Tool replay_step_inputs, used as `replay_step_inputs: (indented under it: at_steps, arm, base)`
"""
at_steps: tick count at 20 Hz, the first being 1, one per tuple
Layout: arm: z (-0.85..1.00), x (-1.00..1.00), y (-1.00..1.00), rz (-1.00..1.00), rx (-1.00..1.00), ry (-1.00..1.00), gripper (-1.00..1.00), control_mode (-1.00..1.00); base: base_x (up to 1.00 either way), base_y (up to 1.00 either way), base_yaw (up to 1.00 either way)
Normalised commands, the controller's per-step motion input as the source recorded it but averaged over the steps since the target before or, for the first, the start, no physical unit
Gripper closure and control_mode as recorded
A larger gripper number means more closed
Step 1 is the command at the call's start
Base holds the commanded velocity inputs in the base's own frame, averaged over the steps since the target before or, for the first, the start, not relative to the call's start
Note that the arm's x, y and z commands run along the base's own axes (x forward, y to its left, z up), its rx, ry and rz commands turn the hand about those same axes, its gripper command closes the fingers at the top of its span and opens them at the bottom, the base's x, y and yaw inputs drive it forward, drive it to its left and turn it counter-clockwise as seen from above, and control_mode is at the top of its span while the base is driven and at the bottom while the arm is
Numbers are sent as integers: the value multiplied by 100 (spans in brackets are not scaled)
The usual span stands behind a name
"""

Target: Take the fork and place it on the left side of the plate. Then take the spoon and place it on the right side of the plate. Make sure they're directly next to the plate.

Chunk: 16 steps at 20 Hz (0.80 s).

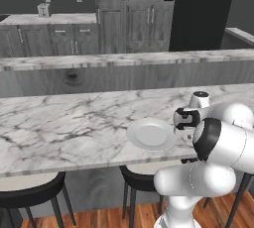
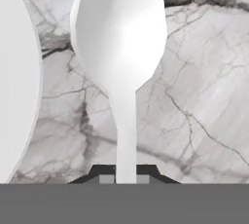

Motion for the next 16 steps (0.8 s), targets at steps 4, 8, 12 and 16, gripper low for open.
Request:
replay_step_inputs:
  at_steps: [4,8,12,16]
  arm:
    - [-19,21,0,0,0,0,100,-100]
    - [-17,15,-2,0,0,0,100,-100]
    - [-14,16,-3,0,0,0,100,-100]
    - [-12,21,-4,0,0,0,100,-100]
  base:
    - [0,0,0]
    - [0,0,0]
    - [0,0,0]
    - [0,0,0]
